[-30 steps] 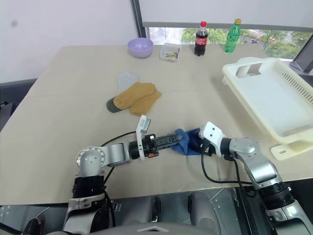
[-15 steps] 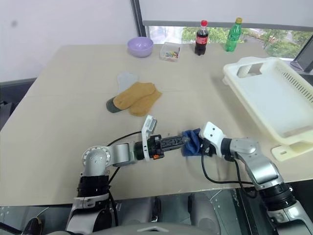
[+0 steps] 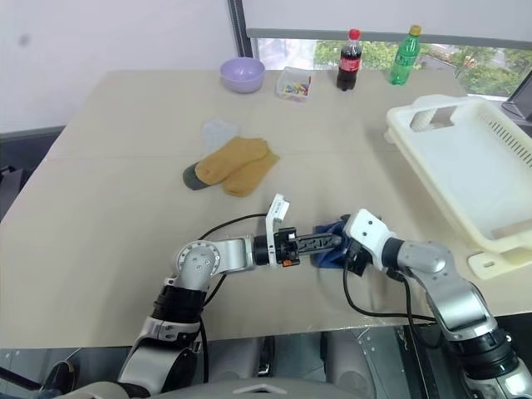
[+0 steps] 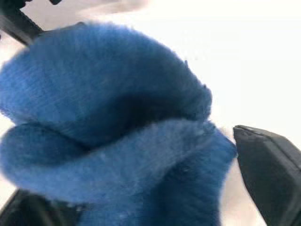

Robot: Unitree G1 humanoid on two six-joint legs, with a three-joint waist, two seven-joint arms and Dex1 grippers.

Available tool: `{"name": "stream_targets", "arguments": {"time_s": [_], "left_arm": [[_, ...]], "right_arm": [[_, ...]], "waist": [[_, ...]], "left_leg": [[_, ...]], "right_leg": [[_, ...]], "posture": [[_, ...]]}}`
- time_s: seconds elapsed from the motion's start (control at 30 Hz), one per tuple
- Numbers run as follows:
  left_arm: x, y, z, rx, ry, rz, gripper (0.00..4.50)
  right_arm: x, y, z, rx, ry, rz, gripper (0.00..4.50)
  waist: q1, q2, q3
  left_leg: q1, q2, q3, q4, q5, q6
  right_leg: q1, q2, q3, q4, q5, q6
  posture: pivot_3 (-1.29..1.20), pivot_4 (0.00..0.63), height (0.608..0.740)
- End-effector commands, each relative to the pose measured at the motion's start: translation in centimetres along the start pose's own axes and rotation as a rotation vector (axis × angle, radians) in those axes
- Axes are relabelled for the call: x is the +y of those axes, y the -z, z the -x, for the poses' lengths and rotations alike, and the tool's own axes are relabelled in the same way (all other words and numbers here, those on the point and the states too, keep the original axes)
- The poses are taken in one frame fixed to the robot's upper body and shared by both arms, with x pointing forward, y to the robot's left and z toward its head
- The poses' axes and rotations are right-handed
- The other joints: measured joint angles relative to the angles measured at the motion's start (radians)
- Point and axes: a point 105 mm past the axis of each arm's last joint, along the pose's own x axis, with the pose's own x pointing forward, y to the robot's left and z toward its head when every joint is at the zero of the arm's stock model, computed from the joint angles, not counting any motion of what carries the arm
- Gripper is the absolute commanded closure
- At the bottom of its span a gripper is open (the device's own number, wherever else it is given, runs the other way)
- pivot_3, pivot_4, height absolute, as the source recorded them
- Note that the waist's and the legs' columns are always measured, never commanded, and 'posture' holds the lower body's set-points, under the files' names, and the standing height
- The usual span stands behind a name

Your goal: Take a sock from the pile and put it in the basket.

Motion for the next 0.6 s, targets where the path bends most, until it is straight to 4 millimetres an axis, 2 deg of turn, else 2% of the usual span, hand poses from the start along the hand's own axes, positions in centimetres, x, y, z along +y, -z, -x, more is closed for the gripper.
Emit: {"name": "stream_targets", "arguments": {"time_s": [0.03, 0.13, 0.23, 0.37, 0.43, 0.6], "left_arm": [[0.2, -0.1, -0.3, 0.008, -0.002, -0.041, 0.00], [0.1, -0.1, -0.4, 0.013, 0.011, -0.048, 0.00], [0.2, -0.1, -0.4, 0.022, 0.015, -0.058, 0.00], [0.2, -0.2, -0.5, 0.023, 0.022, -0.061, 0.00], [0.2, -0.3, -0.5, 0.013, 0.034, -0.059, 0.00], [-0.3, -0.5, -0.4, -0.012, 0.073, -0.045, 0.00]], "right_arm": [[-0.7, -1.2, 1.7, -0.015, 0.088, 0.049, 0.05], [-0.9, -1.5, 3.6, -0.002, 0.131, 0.044, 0.05], [-0.9, -0.9, 5.8, 0.058, 0.165, 0.055, 0.05], [0.5, -1.7, 7.3, 0.026, 0.139, -0.056, 0.05], [0.7, -2.8, 7.4, -0.050, 0.155, -0.137, 0.05], [1.3, -4.2, 5.8, -0.140, 0.128, -0.209, 0.05]], "waist": [[0.006, 0.000, 0.000], [0.010, 0.001, 0.001], [0.012, 0.001, 0.001], [0.009, 0.001, 0.001], [0.008, 0.000, 0.001], [0.009, 0.001, 0.001]], "left_leg": [[0.000, 0.000, 0.000, 0.000, 0.000, 0.000], [0.000, 0.000, 0.001, 0.000, 0.000, 0.000], [-0.001, 0.000, 0.000, 0.000, 0.000, 0.000], [0.000, 0.000, 0.000, 0.000, 0.000, 0.000], [0.000, 0.001, 0.000, 0.000, 0.000, 0.000], [0.000, 0.001, 0.000, 0.001, 0.000, 0.000]], "right_leg": [[0.000, 0.000, 0.000, 0.000, 0.000, 0.001], [0.000, 0.000, 0.001, 0.000, -0.002, 0.003], [0.000, 0.000, 0.000, 0.000, -0.002, 0.003], [0.000, 0.000, 0.000, 0.000, -0.002, 0.004], [0.000, 0.001, 0.000, 0.000, -0.002, 0.004], [0.000, 0.001, 0.000, 0.001, -0.002, 0.004]], "posture": [[0.00, 0.150, 0.740], [0.00, 0.150, 0.740], [0.00, 0.150, 0.740], [0.00, 0.150, 0.740], [0.00, 0.150, 0.740], [0.00, 0.150, 0.740]]}}
